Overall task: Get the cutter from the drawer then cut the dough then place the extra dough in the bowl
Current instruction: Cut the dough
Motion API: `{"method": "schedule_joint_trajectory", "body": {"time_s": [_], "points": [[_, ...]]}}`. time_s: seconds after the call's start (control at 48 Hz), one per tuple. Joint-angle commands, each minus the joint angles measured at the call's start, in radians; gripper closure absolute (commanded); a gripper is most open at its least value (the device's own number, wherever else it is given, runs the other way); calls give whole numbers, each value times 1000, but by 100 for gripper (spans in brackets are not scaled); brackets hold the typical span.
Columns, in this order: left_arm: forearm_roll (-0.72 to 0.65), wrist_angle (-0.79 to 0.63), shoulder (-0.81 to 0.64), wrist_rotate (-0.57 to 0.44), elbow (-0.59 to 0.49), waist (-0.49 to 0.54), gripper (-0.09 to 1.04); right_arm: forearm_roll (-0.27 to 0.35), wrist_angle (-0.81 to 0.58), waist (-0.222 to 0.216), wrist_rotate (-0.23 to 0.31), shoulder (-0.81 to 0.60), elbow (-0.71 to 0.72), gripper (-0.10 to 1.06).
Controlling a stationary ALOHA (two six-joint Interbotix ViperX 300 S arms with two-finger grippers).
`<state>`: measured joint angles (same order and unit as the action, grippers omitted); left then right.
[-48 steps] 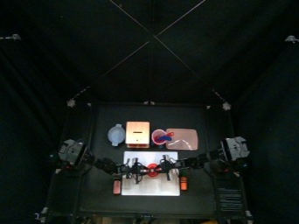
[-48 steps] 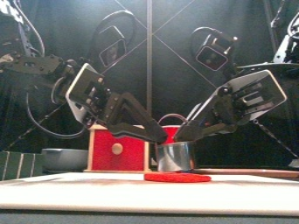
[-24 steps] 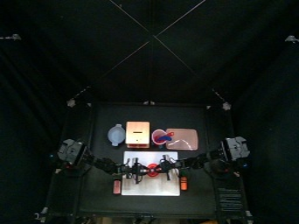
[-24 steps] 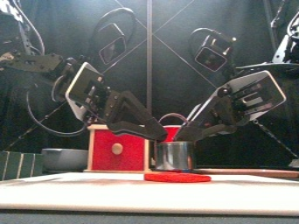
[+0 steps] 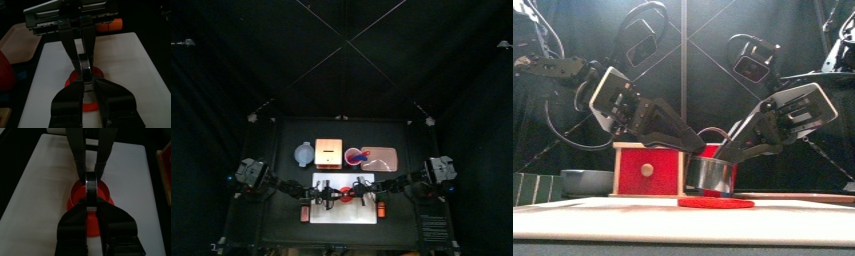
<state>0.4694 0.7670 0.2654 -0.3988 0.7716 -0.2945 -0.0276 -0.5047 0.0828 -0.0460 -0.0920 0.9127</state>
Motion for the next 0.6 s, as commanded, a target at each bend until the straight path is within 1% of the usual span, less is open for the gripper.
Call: {"method": "schedule_joint_trajectory", "body": {"time_s": [0.021, 0.229, 0.604], "points": [[5, 5, -18, -3, -20, -6, 41, 2, 26, -15, 3, 54, 3, 57], [25, 5, 5, -2, -17, -6, 41, -2, 77, -18, 3, 89, 8, 57], [40, 5, 15, -8, -14, -8, 41, -3, 81, -18, 5, 31, -18, 57]]}}
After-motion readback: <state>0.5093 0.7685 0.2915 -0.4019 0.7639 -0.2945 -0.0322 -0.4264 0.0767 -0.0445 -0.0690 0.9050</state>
